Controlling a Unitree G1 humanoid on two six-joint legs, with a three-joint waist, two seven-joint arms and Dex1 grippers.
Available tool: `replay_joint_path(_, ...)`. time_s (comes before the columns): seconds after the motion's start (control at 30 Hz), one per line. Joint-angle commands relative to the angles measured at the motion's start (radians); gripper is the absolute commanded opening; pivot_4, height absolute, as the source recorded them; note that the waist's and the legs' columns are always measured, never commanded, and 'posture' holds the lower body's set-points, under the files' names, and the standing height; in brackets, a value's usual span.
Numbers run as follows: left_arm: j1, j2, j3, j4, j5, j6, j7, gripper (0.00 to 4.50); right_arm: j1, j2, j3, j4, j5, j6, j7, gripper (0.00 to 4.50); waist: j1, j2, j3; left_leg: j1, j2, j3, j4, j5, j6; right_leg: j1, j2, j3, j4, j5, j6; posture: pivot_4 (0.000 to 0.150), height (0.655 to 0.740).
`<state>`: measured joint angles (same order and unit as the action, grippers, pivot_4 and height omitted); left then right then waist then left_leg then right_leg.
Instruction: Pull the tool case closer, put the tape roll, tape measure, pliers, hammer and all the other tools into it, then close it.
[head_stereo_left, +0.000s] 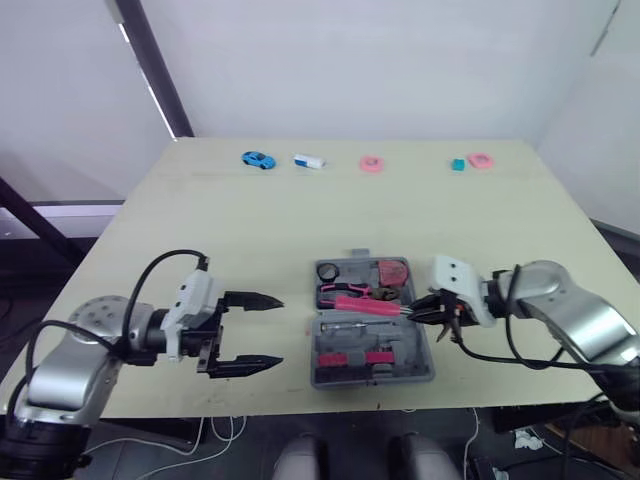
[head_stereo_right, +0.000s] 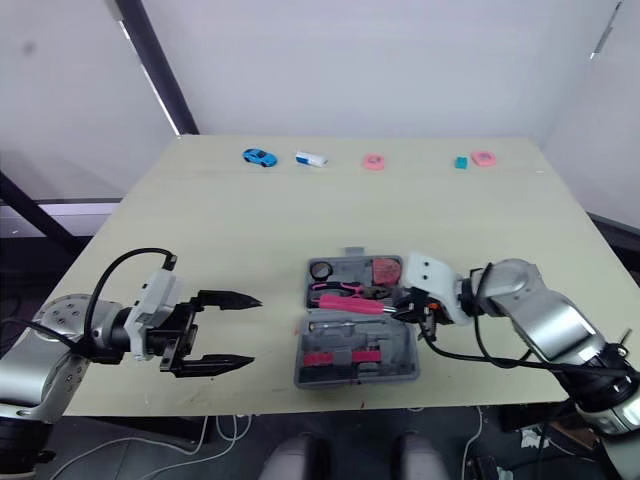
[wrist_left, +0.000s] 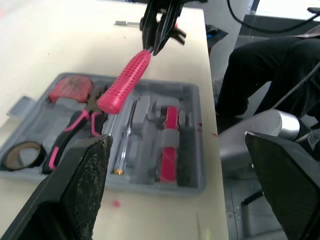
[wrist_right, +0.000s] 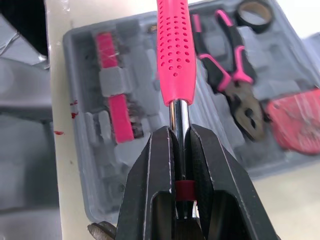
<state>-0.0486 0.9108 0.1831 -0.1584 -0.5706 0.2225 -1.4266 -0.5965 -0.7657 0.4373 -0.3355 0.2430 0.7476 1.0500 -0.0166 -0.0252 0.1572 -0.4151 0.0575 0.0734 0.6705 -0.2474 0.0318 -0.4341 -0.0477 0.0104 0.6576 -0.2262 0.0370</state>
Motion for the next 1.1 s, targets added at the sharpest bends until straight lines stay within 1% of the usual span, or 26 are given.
replay_joint_path(0.03, 0.014, 0.018, 0.048, 0.017, -0.004, -0.033, -0.022, 4.5, -0.038, 0.018, 0.049, -0.02, -0.04, 0.017, 0.002, 0.01, 0.002, 0.0, 0.0, 0.0, 0.0, 0.0, 0.0, 0.0, 0.0, 0.0, 0.0, 0.0, 0.0, 0.0, 0.0, 0.15, 0.7395)
replay_joint_path(0.17, 0.053, 0.036, 0.083, 0.046, -0.002, -0.055, -0.049, 4.5, -0.063, 0.044, 0.123, -0.02, -0.074, 0.036, 0.016, 0.01, 0.006, 0.0, 0.0, -0.001, 0.0, 0.001, 0.0, 0.0, 0.0, 0.0, -0.001, -0.001, 0.0, 0.0, 0.0, 0.15, 0.7395)
replay_joint_path(0.3, 0.067, 0.043, 0.095, 0.057, -0.002, -0.073, -0.06, 4.5, -0.09, 0.066, 0.19, 0.019, -0.143, 0.021, 0.01, 0.01, 0.005, 0.0, 0.0, -0.001, 0.0, 0.001, 0.0, 0.0, 0.0, -0.001, -0.001, -0.001, 0.0, 0.0, 0.0, 0.15, 0.7395)
replay_joint_path(0.53, 0.078, 0.042, 0.096, 0.057, 0.004, -0.087, -0.061, 4.5, -0.104, 0.112, 0.243, 0.072, -0.219, 0.004, 0.006, 0.01, 0.004, 0.0, 0.0, -0.001, 0.0, 0.003, 0.0, 0.0, 0.0, -0.001, -0.001, -0.001, 0.001, 0.0, 0.0, 0.15, 0.7395)
replay_joint_path(0.8, 0.075, 0.038, 0.097, 0.062, 0.007, -0.094, -0.061, 4.5, -0.086, 0.148, 0.258, 0.1, -0.26, -0.023, 0.008, 0.01, 0.002, 0.0, 0.0, -0.001, 0.0, 0.005, 0.0, 0.0, 0.0, -0.001, -0.001, -0.001, 0.001, 0.0, 0.0, 0.15, 0.7395)
replay_joint_path(1.03, 0.071, 0.023, 0.083, 0.052, 0.008, -0.095, -0.049, 4.5, -0.077, 0.176, 0.235, 0.138, -0.274, -0.063, 0.005, 0.01, 0.0, 0.0, 0.0, 0.0, 0.0, 0.005, 0.0, 0.0, 0.0, -0.001, 0.0, -0.001, 0.002, 0.0, 0.0, 0.15, 0.7395)
replay_joint_path(1.07, 0.069, 0.021, 0.081, 0.053, 0.008, -0.095, -0.048, 4.5, -0.077, 0.174, 0.233, 0.139, -0.276, -0.066, 0.008, 0.5, 0.0, 0.0, 0.0, 0.0, 0.0, 0.005, 0.0, 0.0, 0.0, -0.001, 0.0, -0.001, 0.003, 0.0, 0.0, 0.15, 0.7395)
replay_joint_path(1.1, 0.068, 0.019, 0.079, 0.054, 0.009, -0.096, -0.047, 4.5, -0.076, 0.173, 0.23, 0.14, -0.281, -0.071, 0.005, 1.14, 0.0, 0.0, 0.0, 0.0, 0.0, 0.005, 0.0, 0.0, 0.0, -0.001, 0.0, -0.001, 0.002, 0.0, -0.001, 0.15, 0.7395)
